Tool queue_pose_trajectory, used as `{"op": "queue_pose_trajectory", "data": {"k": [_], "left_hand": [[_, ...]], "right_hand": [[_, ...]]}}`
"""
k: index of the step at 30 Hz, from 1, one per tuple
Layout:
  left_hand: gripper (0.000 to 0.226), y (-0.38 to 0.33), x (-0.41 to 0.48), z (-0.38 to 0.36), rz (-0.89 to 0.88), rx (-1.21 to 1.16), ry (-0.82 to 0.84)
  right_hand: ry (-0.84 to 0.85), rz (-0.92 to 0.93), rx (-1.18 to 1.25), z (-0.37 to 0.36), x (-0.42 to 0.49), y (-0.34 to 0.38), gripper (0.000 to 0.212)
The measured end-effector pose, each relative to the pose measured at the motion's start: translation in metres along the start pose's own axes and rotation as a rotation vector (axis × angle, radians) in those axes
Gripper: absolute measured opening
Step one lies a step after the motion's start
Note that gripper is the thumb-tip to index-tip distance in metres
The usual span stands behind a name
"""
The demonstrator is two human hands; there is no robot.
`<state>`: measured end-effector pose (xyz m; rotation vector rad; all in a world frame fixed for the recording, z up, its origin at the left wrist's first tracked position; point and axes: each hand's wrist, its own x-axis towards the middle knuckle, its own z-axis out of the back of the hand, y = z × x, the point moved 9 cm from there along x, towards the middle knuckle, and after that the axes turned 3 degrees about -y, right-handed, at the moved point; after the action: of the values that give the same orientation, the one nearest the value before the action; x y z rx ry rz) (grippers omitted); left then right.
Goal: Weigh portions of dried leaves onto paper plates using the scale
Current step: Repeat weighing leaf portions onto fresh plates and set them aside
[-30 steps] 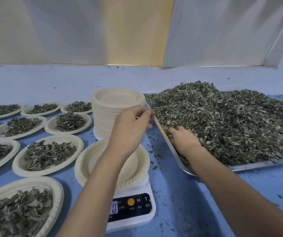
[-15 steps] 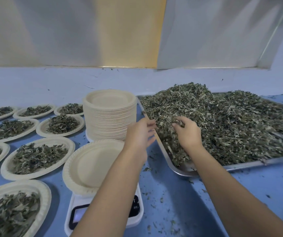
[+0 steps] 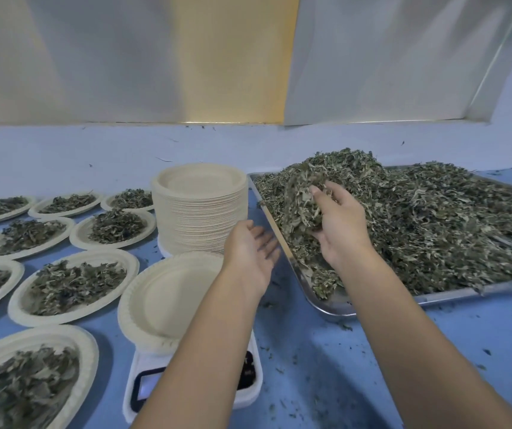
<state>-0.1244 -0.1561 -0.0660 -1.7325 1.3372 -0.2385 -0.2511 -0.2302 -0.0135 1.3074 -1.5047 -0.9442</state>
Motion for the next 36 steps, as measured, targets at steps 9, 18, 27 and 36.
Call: {"op": "queue_pose_trajectory", "data": {"k": [9, 18, 27, 36], "left_hand": [[0.044, -0.043, -0.015, 0.042, -0.048, -0.204, 0.085], [0.051, -0.081, -0.022, 0.107, -0.125, -0.131, -0.033], [0.041, -0.088, -0.017, 0.111, -0.222, -0.051, -0.099], [0.036, -0.087, -0.028, 0.108, -0.309, 0.227, -0.217]], "right_hand": [[0.351, -0.147, 0.130, -0.096, -0.058, -0.011, 0.016], [0.599, -0.219, -0.028, -0.149, -0.099, -0.038, 0.024], [0.701, 0.082, -0.393, -0.145, -0.102, -0.029, 0.017], [0.773, 0.363, -0.669, -0.155, -0.124, -0.012, 0.022]]}}
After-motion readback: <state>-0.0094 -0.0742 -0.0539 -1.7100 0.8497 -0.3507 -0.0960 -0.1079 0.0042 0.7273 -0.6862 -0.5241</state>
